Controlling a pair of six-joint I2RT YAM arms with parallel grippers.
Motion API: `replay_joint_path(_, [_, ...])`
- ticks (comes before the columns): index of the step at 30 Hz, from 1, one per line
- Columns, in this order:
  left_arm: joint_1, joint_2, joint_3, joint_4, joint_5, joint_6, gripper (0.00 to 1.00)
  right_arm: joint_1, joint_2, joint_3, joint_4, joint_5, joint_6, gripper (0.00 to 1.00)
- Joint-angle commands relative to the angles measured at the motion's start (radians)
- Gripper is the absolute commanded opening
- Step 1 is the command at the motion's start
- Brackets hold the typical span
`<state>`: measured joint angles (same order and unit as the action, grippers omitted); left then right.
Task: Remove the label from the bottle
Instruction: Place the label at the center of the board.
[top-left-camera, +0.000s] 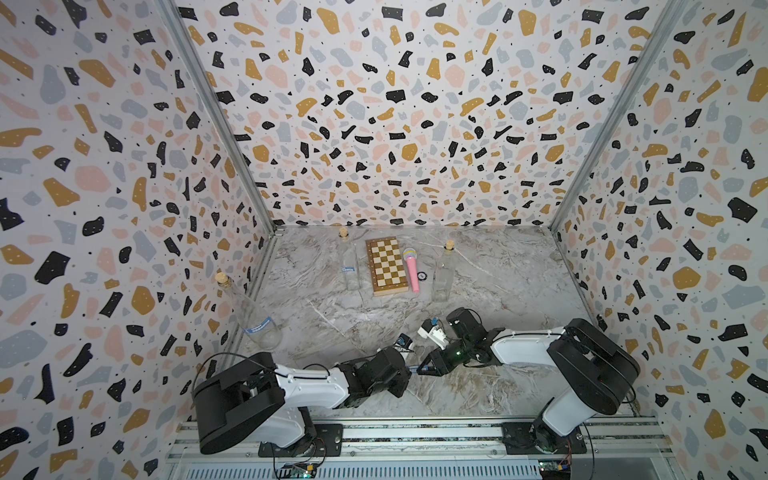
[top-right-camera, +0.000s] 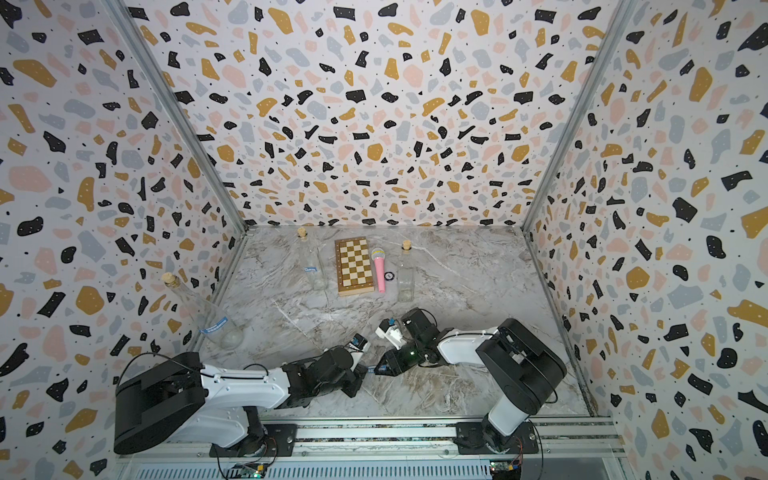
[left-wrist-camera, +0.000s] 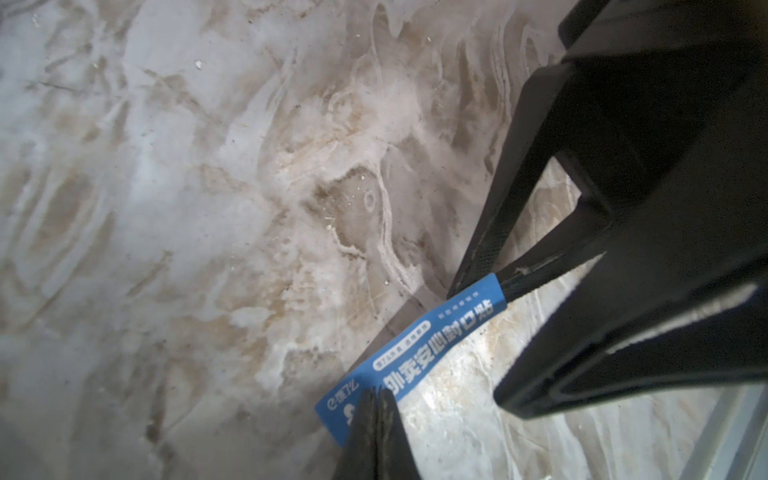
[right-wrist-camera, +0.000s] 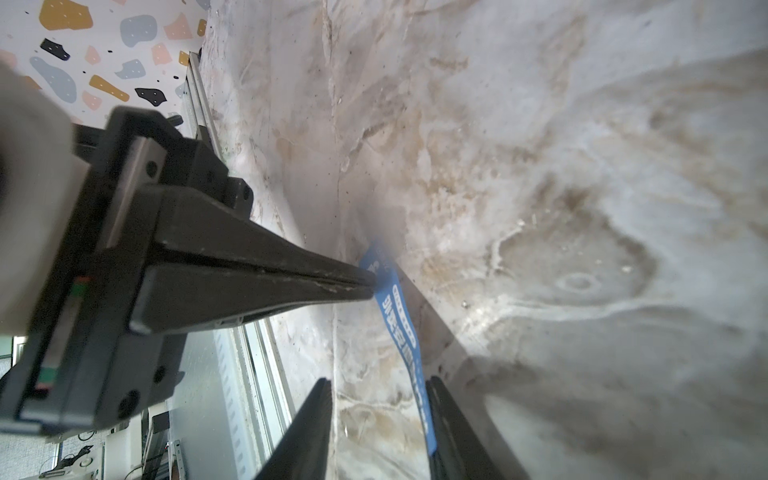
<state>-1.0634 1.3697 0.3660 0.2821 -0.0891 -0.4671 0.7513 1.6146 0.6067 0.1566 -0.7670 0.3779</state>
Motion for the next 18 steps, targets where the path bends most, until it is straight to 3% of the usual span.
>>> replay_joint_path(1, [-0.006,0.013,0.003,0.034,-0.018,-0.007,0.05,0.005,-0.007,0.004,-0.009,-0.01,0.003,0.39])
replay_joint_path(18, [-0.006,0.06,-0.009,0.064,0.018,-0.04,0.05,0.005,-0.018,0.0,-0.009,-0.007,0.0,0.41])
